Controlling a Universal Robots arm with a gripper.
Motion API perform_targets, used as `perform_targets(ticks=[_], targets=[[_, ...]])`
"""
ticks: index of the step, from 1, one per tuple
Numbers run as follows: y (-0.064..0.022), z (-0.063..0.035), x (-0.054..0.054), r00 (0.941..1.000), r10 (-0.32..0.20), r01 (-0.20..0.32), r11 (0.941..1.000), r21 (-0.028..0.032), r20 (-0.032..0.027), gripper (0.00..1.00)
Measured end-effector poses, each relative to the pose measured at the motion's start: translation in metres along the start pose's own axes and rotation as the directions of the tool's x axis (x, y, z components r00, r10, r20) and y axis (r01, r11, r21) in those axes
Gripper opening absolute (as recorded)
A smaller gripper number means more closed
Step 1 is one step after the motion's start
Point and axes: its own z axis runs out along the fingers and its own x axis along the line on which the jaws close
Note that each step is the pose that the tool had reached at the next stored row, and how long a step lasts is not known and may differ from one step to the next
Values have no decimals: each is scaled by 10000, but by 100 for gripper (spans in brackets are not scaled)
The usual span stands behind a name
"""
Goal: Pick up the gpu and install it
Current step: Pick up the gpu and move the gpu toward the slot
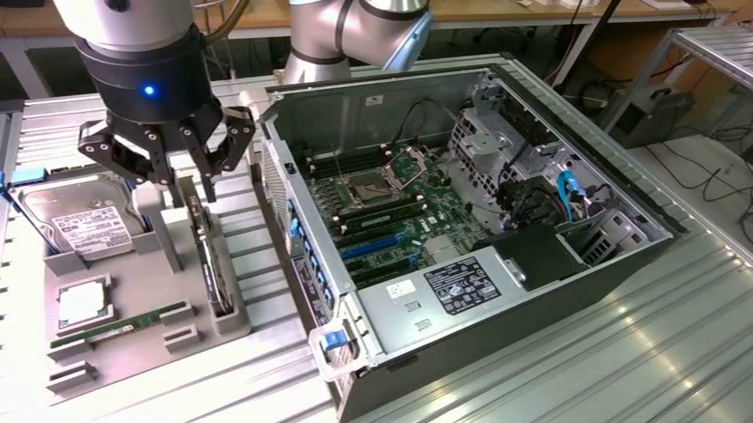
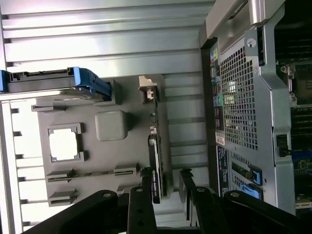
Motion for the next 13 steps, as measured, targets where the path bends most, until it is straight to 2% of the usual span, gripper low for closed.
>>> perform_targets(ticks=[13], targets=[[-12,292,12,10000,0,0,10000,0,0,36]])
